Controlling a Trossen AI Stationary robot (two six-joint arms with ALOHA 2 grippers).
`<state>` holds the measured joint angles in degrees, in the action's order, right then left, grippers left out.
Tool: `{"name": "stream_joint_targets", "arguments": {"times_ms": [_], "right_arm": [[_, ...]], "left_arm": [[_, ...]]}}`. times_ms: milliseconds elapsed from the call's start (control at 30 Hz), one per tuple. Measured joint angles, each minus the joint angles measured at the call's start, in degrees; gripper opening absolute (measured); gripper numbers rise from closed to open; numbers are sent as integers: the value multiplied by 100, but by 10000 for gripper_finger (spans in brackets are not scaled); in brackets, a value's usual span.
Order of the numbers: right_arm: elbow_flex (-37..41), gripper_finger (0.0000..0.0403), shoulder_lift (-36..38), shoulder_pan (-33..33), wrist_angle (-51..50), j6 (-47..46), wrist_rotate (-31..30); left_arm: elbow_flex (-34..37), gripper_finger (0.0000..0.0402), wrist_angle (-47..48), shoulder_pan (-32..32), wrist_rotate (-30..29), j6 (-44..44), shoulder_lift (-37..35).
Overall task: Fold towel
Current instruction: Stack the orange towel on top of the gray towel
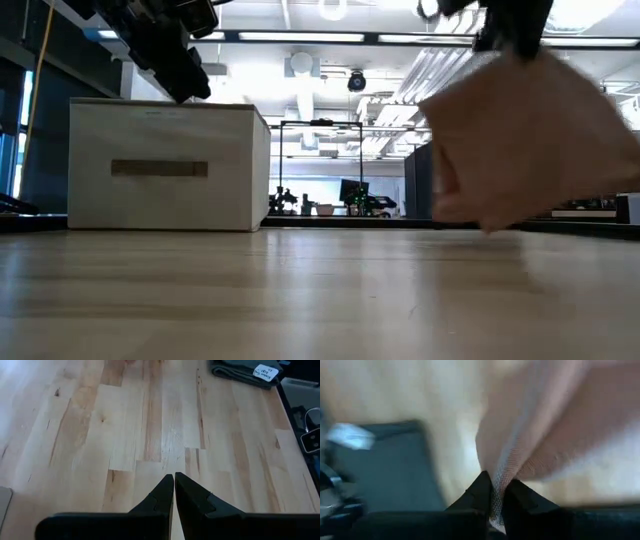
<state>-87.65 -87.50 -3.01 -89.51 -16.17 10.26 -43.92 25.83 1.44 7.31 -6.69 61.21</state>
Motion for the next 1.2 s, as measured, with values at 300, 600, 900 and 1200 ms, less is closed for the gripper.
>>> {"name": "stream_joint_targets", "arguments": {"times_ms": [300,600,900,1200], "right_arm": [[-915,14,50,-2115,320,-2244,1556],[-71,14,-107,-3551,643,-3772,988],[2484,14,-109,-3528,3333,-5460,2153],[2148,14,-108,-3477,3536,-6521,3143]], "left_arm": [[0,9,3,3,3,189,0],[2,9,-9,3,-33,497,54],[2,9,16,3,-7,489,107],[2,9,11,3,69,607,107]]}}
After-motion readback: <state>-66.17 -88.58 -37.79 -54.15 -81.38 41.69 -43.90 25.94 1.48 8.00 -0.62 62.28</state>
